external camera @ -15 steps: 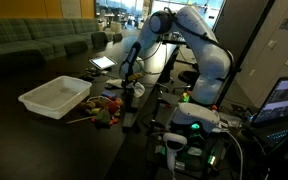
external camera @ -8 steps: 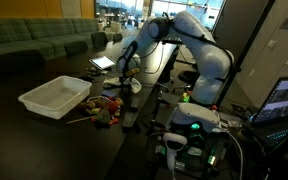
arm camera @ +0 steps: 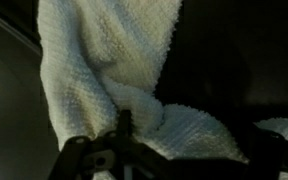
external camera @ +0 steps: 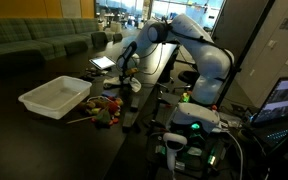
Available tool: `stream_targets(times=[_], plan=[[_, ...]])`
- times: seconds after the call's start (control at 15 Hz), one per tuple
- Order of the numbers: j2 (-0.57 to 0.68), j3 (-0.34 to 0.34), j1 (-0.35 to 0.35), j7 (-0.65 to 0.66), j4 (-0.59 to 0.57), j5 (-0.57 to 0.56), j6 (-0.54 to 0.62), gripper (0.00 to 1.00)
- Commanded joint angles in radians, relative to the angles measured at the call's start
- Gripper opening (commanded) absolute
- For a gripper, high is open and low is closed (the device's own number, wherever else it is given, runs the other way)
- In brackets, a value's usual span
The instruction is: Pick up the white towel on the left, push the items in front of the white storage bin to the left, put the towel in the storage bin
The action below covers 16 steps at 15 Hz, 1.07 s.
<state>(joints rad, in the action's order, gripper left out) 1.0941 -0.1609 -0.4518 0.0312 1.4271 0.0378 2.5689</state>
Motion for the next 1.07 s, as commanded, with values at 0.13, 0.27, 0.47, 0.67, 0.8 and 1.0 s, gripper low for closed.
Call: stream_targets(times=[0.13, 0.27, 0.47, 0.67, 0.8, 1.0], plan=[[0.149, -0.021, -0.022, 0.059, -0.251, 0.056, -0.177, 0.73], [0.167, -0.018, -0.025, 0.066, -0.293, 0.057, -0.229, 0.64], [0.181, -0.007, -0.027, 0.054, -0.325, 0.054, -0.274, 0.42], [0.172, 0.017, -0.028, 0.007, -0.323, 0.052, -0.304, 0.23], [0.143, 0.036, -0.023, -0.023, -0.276, 0.033, -0.293, 0.11], [0.090, 0.052, -0.009, -0.074, -0.187, 0.027, -0.257, 0.01]])
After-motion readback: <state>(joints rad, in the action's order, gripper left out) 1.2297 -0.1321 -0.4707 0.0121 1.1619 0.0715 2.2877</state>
